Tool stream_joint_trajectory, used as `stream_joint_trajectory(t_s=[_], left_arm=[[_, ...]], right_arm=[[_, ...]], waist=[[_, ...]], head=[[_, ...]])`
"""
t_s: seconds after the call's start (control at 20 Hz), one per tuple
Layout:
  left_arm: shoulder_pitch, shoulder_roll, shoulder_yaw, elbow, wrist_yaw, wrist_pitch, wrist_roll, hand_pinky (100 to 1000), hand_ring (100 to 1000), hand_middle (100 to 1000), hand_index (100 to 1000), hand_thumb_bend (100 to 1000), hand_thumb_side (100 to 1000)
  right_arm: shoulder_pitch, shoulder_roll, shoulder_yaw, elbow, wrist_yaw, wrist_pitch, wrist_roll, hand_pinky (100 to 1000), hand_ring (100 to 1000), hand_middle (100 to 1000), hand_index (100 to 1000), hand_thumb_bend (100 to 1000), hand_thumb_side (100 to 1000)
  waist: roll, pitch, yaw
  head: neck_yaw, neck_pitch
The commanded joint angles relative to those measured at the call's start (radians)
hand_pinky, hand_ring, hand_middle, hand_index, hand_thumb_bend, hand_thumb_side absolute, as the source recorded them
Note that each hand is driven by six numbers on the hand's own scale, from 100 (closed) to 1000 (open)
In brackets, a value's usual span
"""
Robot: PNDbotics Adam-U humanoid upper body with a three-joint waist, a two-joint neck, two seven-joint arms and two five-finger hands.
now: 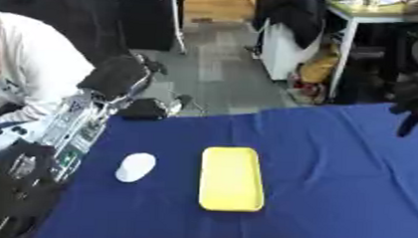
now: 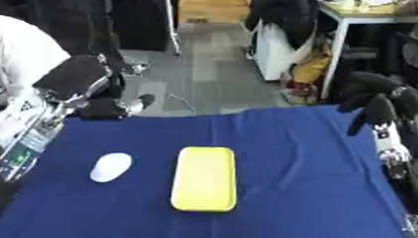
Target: Pick up objects on the table and place them in the box.
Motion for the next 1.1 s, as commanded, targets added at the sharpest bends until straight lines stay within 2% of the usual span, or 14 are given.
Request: stream_joint_trajectory(t_s=[0.05,0.35,0.7,1.05,1.1], left_arm=[[-0.045,0.015,0.003,0.059,-0.083,-0.005,-0.050,582,414,463,802,501,1000],[-0.097,-0.001,0.011,0.200,-0.179,-0.018,-0.078,614,429,476,798,536,1000],[-0.133,-0.010,0.023,0.337,-0.247,-0.034,-0.093,646,445,484,799,526,1000],[-0.179,-0.028,0.052,0.487,-0.318,-0.046,-0.183,673,424,456,801,560,980],[-0.184,-0.030,0.058,0.508,-0.326,-0.046,-0.195,676,425,461,801,596,1000]], right_arm=[[-0.007,-0.018,-0.007,-0.016,0.005,0.000,0.011,369,582,639,824,100,881],[-0.008,-0.015,-0.014,-0.016,0.005,0.004,-0.014,370,586,638,825,100,871],[-0.011,-0.013,-0.012,-0.016,0.003,0.003,-0.025,370,586,638,825,100,871],[-0.013,-0.011,-0.011,-0.016,0.004,0.005,-0.019,370,586,639,825,100,869],[-0.013,-0.010,-0.011,-0.016,0.004,0.005,-0.019,370,586,639,825,100,871]], waist=[[-0.001,-0.014,-0.001],[0.000,-0.016,-0.004],[0.002,-0.018,-0.008],[0.002,-0.018,-0.011],[0.002,-0.018,-0.012]], head=[[0.011,-0.003],[0.024,0.004],[0.030,0.013],[0.034,0.016],[0.034,0.017]])
